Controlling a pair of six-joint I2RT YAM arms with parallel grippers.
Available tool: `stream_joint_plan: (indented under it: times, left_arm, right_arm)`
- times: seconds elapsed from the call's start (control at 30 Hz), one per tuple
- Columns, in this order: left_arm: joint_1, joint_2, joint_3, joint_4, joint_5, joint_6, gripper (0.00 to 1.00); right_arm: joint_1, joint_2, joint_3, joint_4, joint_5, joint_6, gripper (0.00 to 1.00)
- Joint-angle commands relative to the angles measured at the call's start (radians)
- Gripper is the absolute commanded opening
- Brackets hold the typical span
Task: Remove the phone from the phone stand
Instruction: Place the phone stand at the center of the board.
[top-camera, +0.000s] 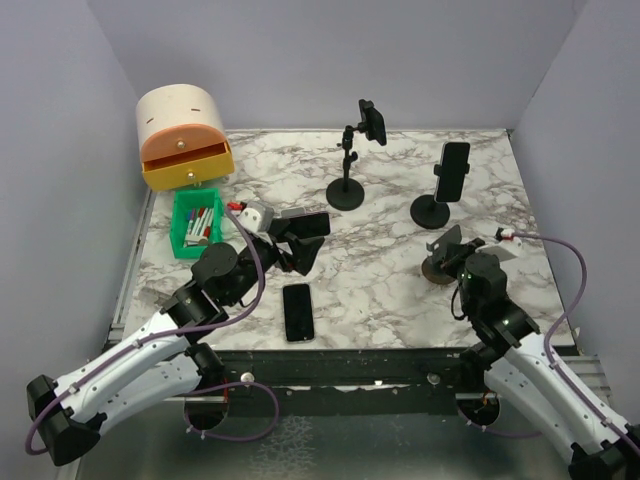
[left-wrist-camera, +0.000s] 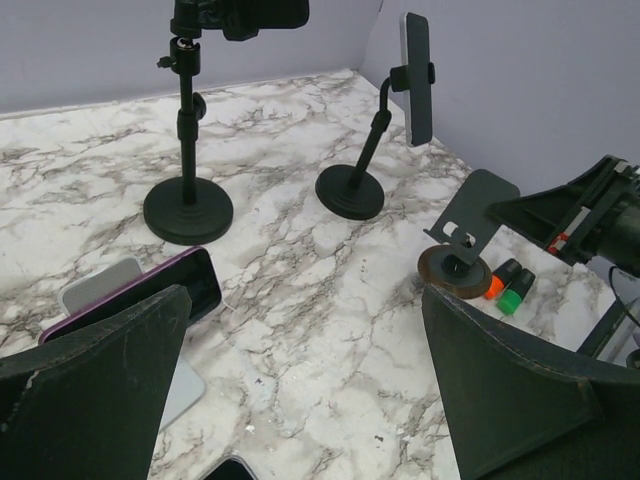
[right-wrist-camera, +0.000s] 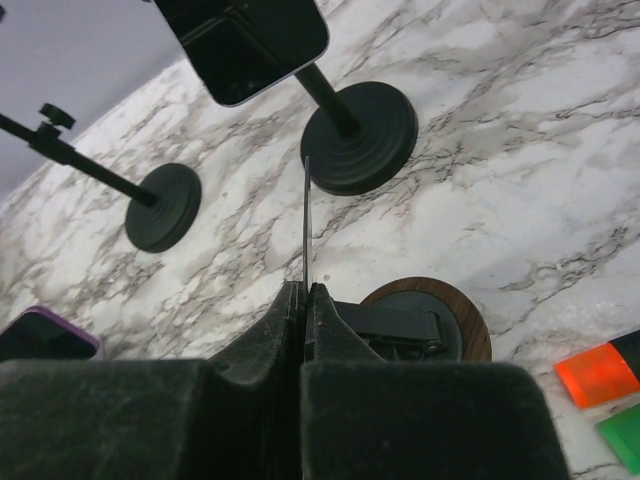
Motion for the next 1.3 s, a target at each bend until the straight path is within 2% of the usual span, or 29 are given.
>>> stream_joint_plan:
  times: [0.0, 0.1, 0.27, 0.4, 0.67, 0.83, 0.93, 1.03, 1.27]
  left_arm:
    - [-0.001, -0.037, -0.019, 0.033, -0.010, -0.002, 0.99]
    - [0.000, -0.054, -0.026, 0.045, 0.001, 0.005, 0.99]
    - [0.000, -0.063, -0.026, 0.043, 0.021, 0.009, 0.99]
    - [0.000, -0.076, -0.031, 0.045, 0.026, 0.013, 0.99]
    - [0.000, -0.105, -0.039, 0.054, 0.047, 0.001, 0.99]
    - [0.000, -0.130, -0.043, 0.057, 0.047, 0.015, 0.99]
    - [-0.001, -0.144, -0.047, 0.057, 0.046, 0.022, 0.99]
    - [-0.001, -0.157, -0.053, 0.065, 0.047, 0.027, 0.99]
    - [0.006, -0.181, -0.069, 0.095, 0.088, 0.035, 0.99]
  right_arm:
    - [-0.038, 0.098, 0.035, 0.126, 0.088, -0.013, 0.00]
    - [-0.101, 0.152, 0.034, 0.197, 0.051, -0.024, 0.00]
    - [-0.306, 0.250, 0.039, 0.272, -0.103, -0.001, 0.00]
    - [-0.432, 0.285, -0.008, 0.460, -0.198, 0.013, 0.00]
    - [-0.504, 0.545, -0.042, 0.876, -0.152, -0.031, 0.00]
    - [-0.606, 0.715, -0.008, 1.009, -0.255, -0.045, 0.00]
    - [-0.660, 0.803, 0.001, 1.118, -0.370, -0.054, 0.00]
    - [-0.698, 0.874, 0.031, 1.180, -0.454, -0.071, 0.00]
    - [-0.714, 0.961, 0.113, 1.171, -0.519, -0.127, 0.00]
